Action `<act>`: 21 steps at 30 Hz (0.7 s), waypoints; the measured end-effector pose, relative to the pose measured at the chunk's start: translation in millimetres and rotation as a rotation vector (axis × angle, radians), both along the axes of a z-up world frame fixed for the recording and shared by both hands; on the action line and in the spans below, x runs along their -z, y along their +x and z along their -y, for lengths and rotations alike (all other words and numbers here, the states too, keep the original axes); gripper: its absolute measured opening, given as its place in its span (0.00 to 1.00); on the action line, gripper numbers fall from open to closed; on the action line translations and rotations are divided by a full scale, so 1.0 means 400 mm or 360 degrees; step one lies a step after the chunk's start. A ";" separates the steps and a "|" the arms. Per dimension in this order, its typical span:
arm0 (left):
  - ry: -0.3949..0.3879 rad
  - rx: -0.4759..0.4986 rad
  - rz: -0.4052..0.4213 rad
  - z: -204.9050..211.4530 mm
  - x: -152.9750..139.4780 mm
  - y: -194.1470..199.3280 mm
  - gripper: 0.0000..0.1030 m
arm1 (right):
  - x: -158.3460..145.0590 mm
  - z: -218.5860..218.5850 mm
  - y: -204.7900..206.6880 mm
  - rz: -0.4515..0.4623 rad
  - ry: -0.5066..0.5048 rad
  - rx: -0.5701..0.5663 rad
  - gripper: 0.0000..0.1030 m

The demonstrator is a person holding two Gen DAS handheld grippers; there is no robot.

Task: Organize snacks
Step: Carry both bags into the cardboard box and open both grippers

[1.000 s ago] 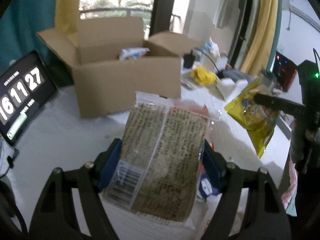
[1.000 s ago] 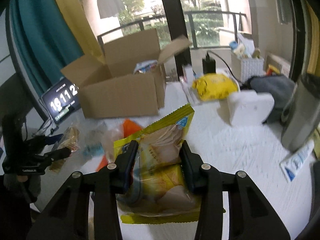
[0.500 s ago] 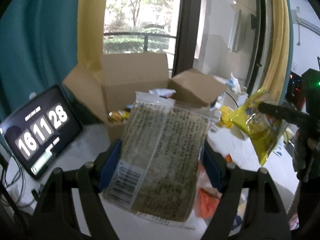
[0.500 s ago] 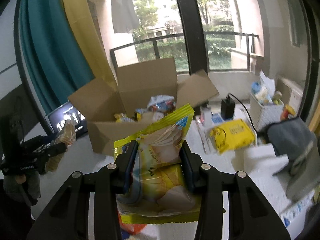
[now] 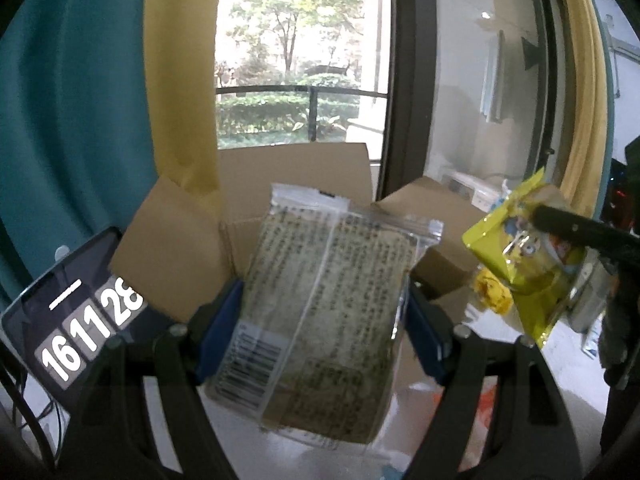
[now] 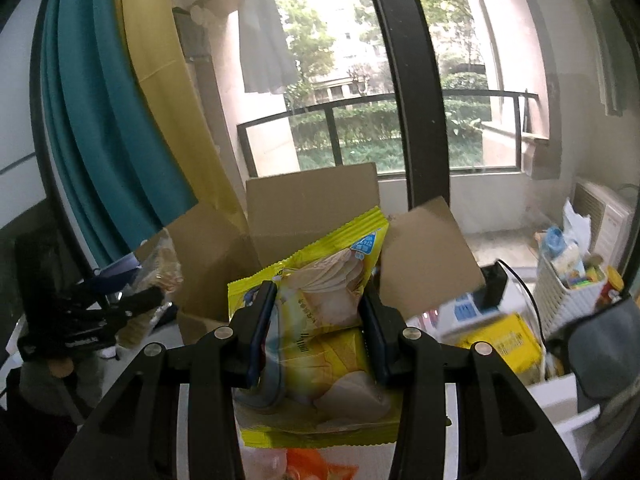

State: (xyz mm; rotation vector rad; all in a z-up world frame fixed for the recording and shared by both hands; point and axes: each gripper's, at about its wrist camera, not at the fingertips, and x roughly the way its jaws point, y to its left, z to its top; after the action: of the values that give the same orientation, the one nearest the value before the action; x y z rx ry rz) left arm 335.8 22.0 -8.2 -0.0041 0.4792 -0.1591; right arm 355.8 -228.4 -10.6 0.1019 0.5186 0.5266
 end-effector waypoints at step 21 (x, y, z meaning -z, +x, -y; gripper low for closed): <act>-0.0072 -0.0129 0.0040 -0.042 -0.003 0.173 0.95 | -0.013 -0.138 0.179 0.0121 -0.0012 -0.0005 0.43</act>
State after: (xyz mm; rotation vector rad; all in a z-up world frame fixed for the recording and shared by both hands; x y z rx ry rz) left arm 404.8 38.8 -7.0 -0.0654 0.4496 -0.0903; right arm 427.6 -173.0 -5.5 0.0732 0.4465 0.5297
